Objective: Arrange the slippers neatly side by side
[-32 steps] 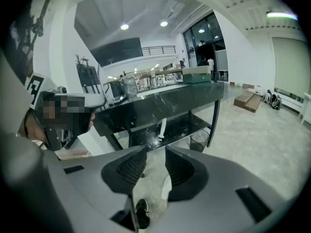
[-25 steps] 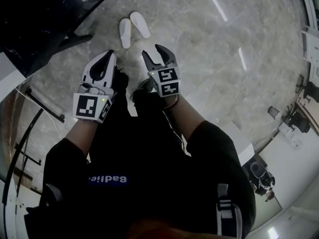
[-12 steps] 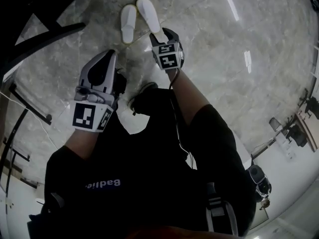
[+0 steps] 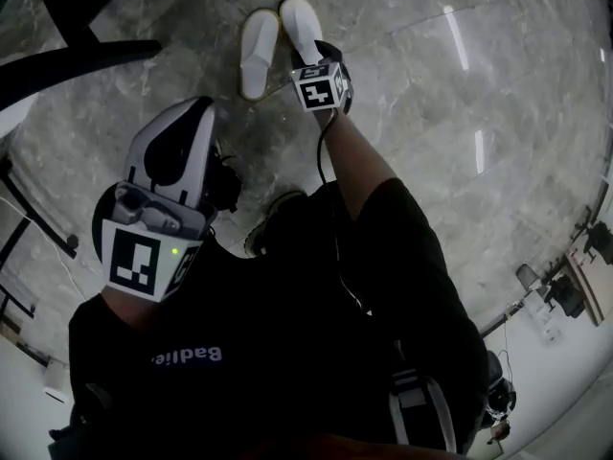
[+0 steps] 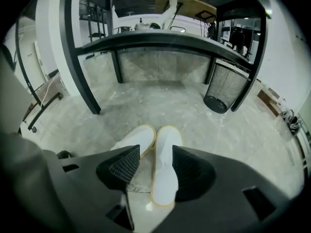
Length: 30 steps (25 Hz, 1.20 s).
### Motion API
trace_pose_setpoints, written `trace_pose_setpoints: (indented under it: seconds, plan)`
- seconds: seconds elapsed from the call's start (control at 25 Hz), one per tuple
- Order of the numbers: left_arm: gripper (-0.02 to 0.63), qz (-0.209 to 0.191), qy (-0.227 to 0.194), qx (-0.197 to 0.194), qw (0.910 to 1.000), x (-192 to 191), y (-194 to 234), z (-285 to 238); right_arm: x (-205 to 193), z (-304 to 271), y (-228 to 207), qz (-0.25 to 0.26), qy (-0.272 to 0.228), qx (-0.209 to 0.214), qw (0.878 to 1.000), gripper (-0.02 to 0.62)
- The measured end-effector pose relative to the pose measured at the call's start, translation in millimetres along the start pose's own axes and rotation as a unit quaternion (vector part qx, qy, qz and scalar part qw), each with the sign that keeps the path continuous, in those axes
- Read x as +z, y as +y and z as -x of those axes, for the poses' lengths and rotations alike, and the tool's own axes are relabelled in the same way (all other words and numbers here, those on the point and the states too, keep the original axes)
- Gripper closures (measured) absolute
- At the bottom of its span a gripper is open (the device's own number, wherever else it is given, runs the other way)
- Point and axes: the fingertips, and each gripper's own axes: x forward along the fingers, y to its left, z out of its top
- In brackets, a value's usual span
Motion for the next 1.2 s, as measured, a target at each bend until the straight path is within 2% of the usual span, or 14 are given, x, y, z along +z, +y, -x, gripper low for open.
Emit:
trace_pose_setpoints:
  seconds: [0.16,0.36,0.6,0.64,0.68,0.72,0.8,0.88,1.0,1.12,1.2]
  plan:
    - [0.606,-0.022,-0.011,0.012,0.9996,-5,6,16,-29,-46,2,0.019,0.035,-0.007,0.999,0.408]
    - [0.606,-0.016,0.013,0.029,0.9994,-25,9,29,-42,-89,-13,0.026,0.045,-0.033,0.998,0.408]
    - [0.606,-0.011,0.036,0.04,0.9985,-45,14,40,-52,-117,-18,0.066,0.058,-0.027,0.996,0.411]
    - [0.606,-0.011,0.037,0.039,0.9985,-46,14,41,-53,-119,-20,0.068,0.061,-0.032,0.995,0.432]
    - [0.606,-0.012,0.038,0.038,0.9985,-47,13,41,-54,-121,-22,0.069,0.064,-0.037,0.995,0.53]
    - [0.606,-0.014,0.038,0.036,0.9986,-47,11,41,-56,-121,-24,0.067,0.067,-0.042,0.995,0.572]
    - [0.606,-0.019,0.035,0.032,0.9987,-47,7,41,-60,-120,-28,0.053,0.072,-0.044,0.995,0.577]
    - [0.606,-0.016,0.028,0.031,0.999,-45,4,40,-65,-117,-32,0.024,0.079,-0.044,0.996,0.578]
    - [0.606,-0.02,0.019,0.023,0.9994,-41,-3,38,-79,-106,-38,-0.083,0.087,-0.049,0.991,0.58]
    - [0.606,-0.022,0.014,0.021,0.9994,-40,-6,37,-94,-86,-42,-0.205,0.097,-0.071,0.971,0.58]
    - [0.606,-0.025,0.011,0.022,0.9994,-39,-8,37,-91,-84,-34,-0.271,0.071,-0.058,0.958,0.58]
